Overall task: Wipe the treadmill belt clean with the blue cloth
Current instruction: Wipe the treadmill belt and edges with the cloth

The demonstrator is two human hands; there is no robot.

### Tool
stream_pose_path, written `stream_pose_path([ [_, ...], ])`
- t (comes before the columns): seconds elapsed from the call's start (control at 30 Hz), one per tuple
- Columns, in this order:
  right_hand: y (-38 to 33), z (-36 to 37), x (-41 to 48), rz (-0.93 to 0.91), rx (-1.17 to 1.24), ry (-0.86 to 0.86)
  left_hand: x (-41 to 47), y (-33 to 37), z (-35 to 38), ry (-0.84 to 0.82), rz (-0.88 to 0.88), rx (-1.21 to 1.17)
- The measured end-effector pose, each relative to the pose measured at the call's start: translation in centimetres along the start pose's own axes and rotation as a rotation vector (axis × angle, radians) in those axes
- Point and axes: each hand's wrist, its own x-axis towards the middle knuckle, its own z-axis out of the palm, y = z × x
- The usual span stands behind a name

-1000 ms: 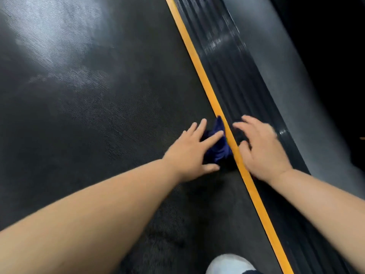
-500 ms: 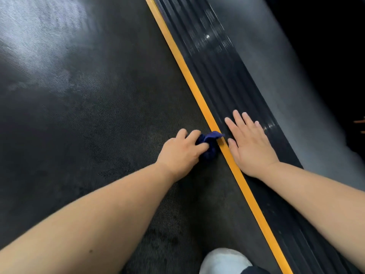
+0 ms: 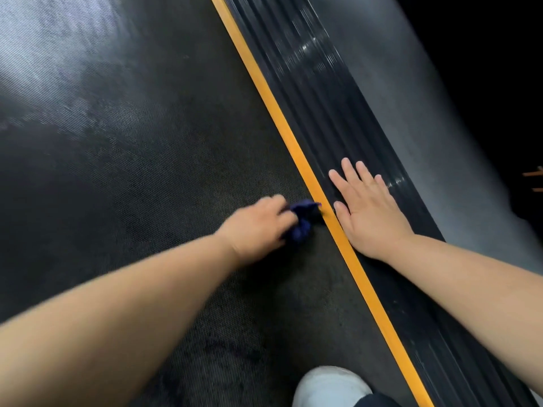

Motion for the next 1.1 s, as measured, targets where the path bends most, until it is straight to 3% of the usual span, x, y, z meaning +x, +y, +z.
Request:
stream_pose_path([
  [0.1,-0.3,0.0,0.0,0.010,-0.011,0.005,1.2,-4.1,-2.1,0.193,-0.310,-0.001],
  [0.17,-0.4,0.0,0.0,0.009,-0.021,0.011,1.2,-4.5,-2.4,0.215,-0.390,0.015],
  [0.33,-0.8,-0.3,0.1,0.017,-0.051,0.024,-0.2,-3.2,-3.6,-0.223,-0.215,0.202],
  [0.47,-1.7,-0.9,0.4,-0.005,-0.091,0.067,-0.5,-5.4,-5.3,-0.243,0.016,0.479],
  [0.53,-2.7,-1.3,1.1,-0.079,-0.111,0.097,-0.5,-6.2,-5.1,-0.114,0.162,0.592],
  [0.6,-3.8,-1.4,2.0,-0.132,-0.120,0.104,-0.7,-6.2,-4.5,-0.068,0.169,0.533],
  [0.77,-4.0,-0.7,3.3,-0.133,-0.197,0.035,-1.1,-3.3,-1.8,-0.202,0.205,0.428],
  [0.93,-3.8,-0.8,3.4,-0.155,-0.193,0.018,-1.8,-3.4,-1.7,-0.087,0.029,0.271],
  [1.03,-4.3,-0.4,3.3,-0.130,-0.152,0.032,-0.6,-8.1,-4.1,0.088,-0.341,0.172],
  [1.1,-4.7,-0.1,3.2,-0.111,-0.145,0.043,-0.5,-8.2,-4.1,0.111,-0.463,0.105],
])
